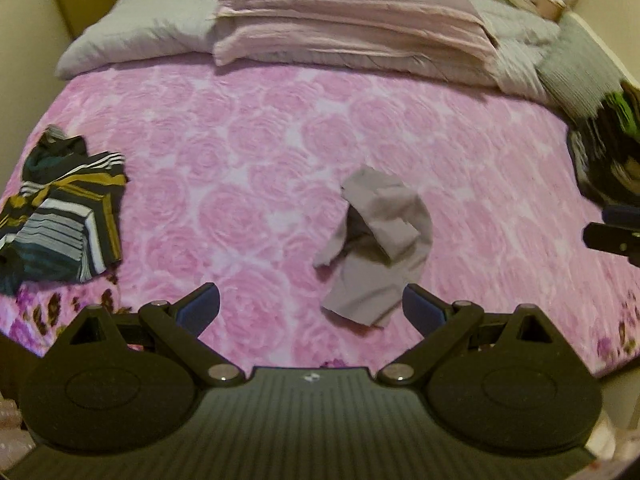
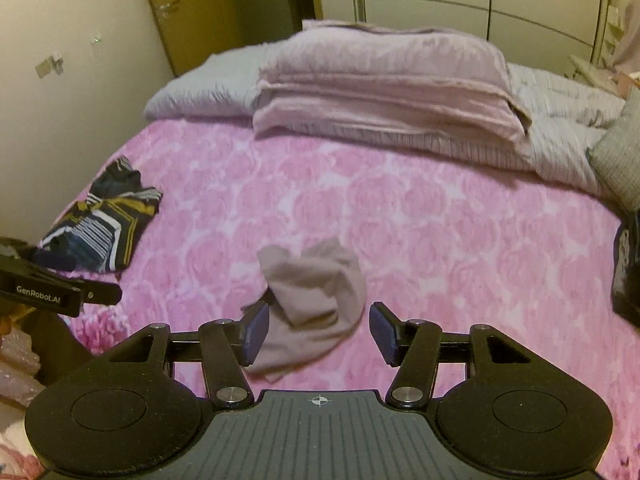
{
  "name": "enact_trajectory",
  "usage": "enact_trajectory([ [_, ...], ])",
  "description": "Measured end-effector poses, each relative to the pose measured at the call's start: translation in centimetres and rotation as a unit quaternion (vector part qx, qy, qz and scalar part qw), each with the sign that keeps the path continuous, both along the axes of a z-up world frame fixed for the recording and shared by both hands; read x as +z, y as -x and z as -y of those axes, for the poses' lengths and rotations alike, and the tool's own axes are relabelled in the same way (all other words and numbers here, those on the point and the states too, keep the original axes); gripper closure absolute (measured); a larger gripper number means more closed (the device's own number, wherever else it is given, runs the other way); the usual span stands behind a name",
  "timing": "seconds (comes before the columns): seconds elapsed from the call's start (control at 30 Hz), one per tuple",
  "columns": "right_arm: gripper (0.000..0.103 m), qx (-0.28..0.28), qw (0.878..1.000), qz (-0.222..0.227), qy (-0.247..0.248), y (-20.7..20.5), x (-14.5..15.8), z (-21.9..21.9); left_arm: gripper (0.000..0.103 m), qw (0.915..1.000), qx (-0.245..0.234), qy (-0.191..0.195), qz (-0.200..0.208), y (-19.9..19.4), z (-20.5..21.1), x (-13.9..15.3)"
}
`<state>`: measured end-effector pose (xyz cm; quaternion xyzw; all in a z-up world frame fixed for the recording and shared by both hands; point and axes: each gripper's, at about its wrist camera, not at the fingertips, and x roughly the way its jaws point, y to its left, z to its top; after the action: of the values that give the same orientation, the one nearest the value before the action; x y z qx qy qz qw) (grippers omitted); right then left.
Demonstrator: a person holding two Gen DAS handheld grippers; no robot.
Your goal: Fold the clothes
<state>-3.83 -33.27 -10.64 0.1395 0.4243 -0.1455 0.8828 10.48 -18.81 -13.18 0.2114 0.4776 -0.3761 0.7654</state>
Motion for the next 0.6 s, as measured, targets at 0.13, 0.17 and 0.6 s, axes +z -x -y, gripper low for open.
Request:
enact_trajectory([
  [0.13,0.050,-0.021,1.000,-0.013,-0.010,-0.9,-1.1,-0.4,0.007,0.9990,-0.041,-0.014,-0.008,-0.5,0.9,-0.8],
  [0.17,0.050,-0.028,0.999,-0.017,-0.011,-1.1,-1.3,-0.6,0.007,0.9986,-0.049,-0.016,-0.011,-0.8,1.0,-0.9],
  [0.6,0.050,-0.102,0.992,-0.076,-0.017,-4.3,-4.1,-4.8,0.007,0.9846,-0.164,-0.042,-0.043,-4.4,1.7,-3.3],
])
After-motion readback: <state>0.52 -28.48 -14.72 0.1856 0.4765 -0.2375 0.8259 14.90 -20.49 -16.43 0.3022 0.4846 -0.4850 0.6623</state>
